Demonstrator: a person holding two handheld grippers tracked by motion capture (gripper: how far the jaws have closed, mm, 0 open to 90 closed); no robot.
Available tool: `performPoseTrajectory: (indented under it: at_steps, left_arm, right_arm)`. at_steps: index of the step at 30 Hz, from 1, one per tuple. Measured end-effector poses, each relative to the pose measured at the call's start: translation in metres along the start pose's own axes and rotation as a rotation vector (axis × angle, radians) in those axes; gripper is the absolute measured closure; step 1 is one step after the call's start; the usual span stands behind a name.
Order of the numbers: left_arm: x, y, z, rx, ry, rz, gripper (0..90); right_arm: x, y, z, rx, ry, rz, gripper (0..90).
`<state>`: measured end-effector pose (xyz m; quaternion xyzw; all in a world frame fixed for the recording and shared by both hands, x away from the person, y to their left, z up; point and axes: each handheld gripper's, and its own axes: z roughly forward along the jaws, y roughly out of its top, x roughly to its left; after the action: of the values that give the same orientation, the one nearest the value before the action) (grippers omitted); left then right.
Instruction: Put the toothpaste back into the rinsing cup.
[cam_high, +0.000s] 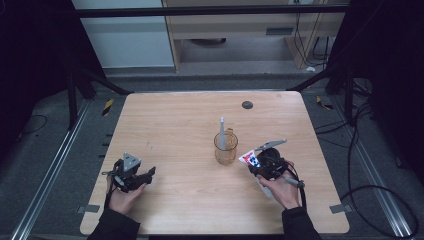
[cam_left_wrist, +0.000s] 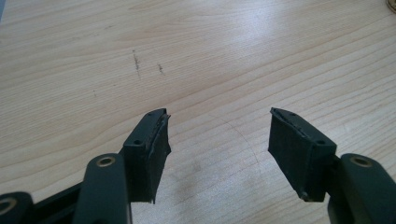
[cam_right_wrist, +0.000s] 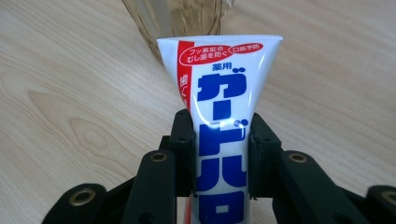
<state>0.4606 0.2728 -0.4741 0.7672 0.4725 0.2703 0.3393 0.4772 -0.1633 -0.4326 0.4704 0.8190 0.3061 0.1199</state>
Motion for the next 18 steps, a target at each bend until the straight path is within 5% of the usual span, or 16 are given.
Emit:
performPoseTrajectory:
  at_steps: [18]
  left_arm:
    - [0.0, 0.0, 0.0, 0.0, 0.002, -0.004, 37.6]
  right_arm:
    - [-0.003, 0.024, -0.042, -0.34, 0.011, 0.053, 68.9]
